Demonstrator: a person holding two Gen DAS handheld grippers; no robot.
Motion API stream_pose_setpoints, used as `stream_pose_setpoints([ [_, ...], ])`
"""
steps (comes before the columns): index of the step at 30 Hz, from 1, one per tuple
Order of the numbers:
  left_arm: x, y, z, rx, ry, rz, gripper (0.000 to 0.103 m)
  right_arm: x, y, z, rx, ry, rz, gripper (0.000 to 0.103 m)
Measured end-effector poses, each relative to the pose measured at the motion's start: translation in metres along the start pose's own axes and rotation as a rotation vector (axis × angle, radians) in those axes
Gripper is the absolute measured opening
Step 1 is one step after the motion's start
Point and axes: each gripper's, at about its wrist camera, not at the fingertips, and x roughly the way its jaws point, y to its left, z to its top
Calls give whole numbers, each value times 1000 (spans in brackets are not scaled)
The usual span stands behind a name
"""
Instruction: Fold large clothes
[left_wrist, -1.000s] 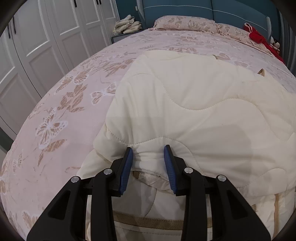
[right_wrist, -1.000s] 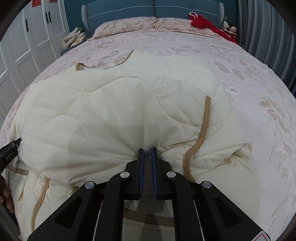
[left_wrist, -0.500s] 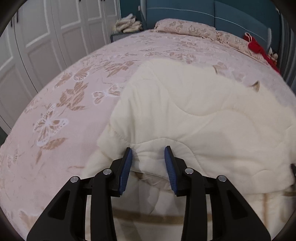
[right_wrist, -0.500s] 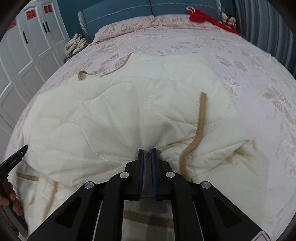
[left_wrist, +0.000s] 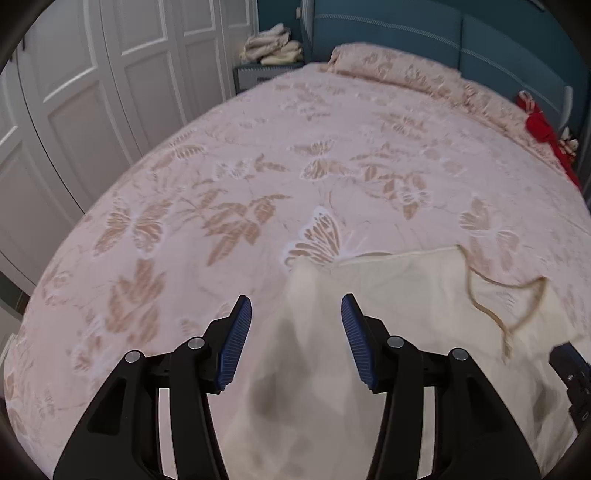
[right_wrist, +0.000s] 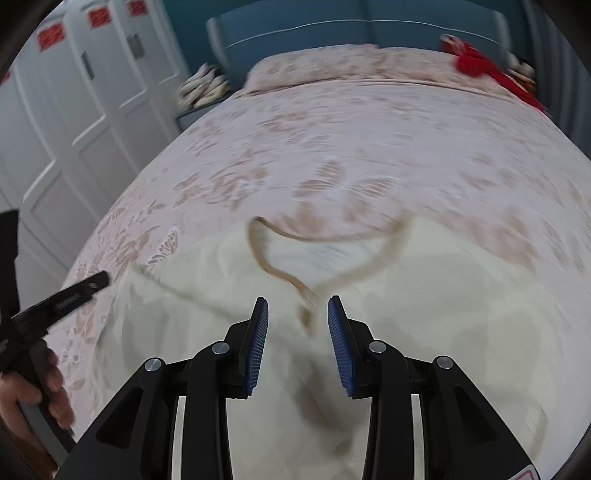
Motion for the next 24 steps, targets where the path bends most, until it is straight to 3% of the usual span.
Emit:
stream_pose_setpoints([
  [4,46,-4,-1,-26,28,14,49,59,27,26,-50,37,49,34],
  [7,71,-5,-12,-25,34,16,50,90,29,33,-32,58,62,42],
  [12,82,7,-26,-100,-29,-31,60,130,31,27,-14,87,88,42],
  [13,83,6,-27,-98,-39,-29,61,133,33,26,-25,77,76,38],
  [15,82,4,-29,-91,-57,-19,61,132,34,22,-29,41,57,6],
  [19,83,1,-31,-81,-73,-1,62,134,22,15,33,15,57,2],
  [24,85,-5,-31,-52,-78,50,64,142,28,15,-7,36,18,1],
])
